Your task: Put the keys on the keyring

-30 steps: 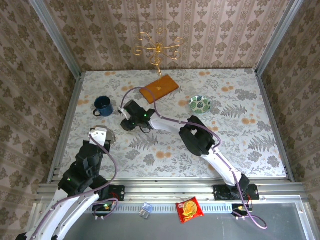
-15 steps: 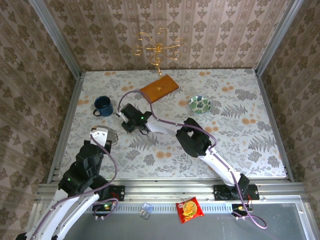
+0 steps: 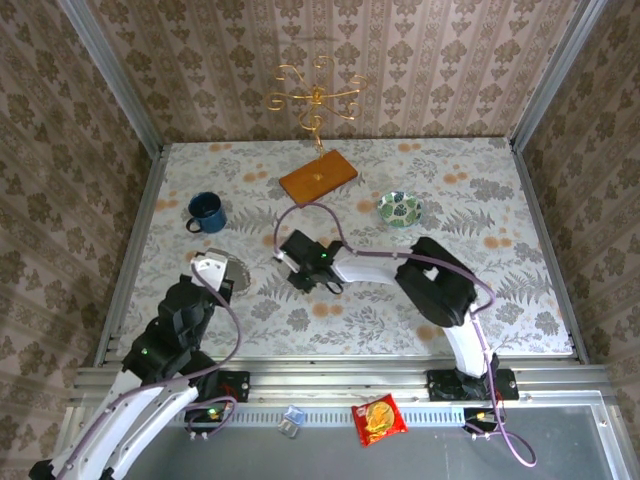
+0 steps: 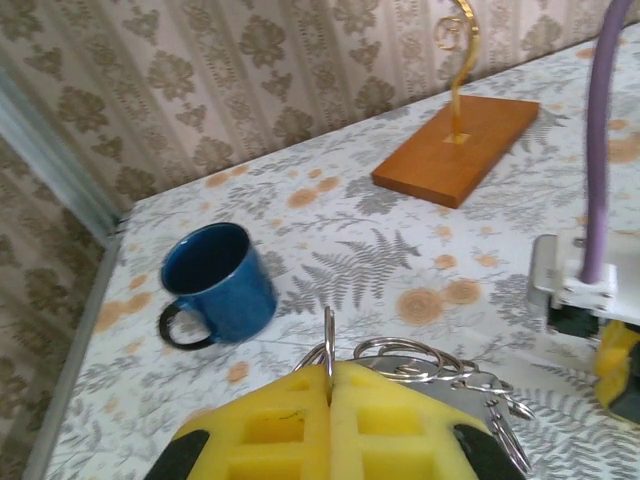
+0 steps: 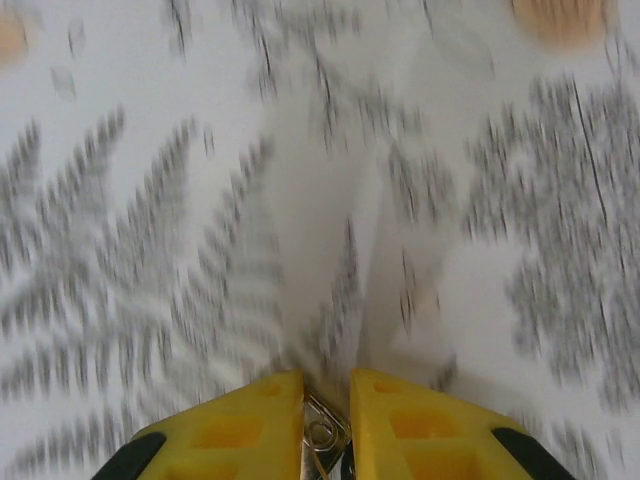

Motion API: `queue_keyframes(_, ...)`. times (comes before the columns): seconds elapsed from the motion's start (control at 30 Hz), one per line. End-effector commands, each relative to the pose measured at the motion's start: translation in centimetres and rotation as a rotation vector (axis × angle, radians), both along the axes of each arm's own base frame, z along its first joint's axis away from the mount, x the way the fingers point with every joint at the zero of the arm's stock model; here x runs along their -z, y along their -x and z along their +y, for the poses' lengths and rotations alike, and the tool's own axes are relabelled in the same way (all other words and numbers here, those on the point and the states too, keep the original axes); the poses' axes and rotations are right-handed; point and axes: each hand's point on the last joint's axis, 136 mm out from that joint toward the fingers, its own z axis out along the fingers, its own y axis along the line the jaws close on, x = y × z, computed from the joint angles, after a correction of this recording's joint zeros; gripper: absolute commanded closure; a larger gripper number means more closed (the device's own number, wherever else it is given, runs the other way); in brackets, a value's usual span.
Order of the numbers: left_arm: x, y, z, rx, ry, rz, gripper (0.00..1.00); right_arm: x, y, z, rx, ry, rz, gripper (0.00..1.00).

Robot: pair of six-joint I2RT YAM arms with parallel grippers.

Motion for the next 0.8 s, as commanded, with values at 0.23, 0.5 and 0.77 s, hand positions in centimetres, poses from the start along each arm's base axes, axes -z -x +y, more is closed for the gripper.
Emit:
queue_keyframes(0.23, -0.9, 0.0, -6.4, 0.311, 0.088, -0.025, 1.0, -2.5, 5.9, -10.2, 0.06, 0.104, 0.041, 0.73)
queue_keyframes(0.5, -0.3, 0.1, -8.8, 0.415, 0.119, 0.015, 1.0, -8.3, 6.0, -11.0, 0.393, -0.195, 0.055, 0.62)
queue_keyframes(0.77, 0.1, 0.4, -9.2, 0.447, 0.119, 0.025, 1.0, -8.8, 6.2, -9.5, 0.58, -0.388, 0.174, 0.61)
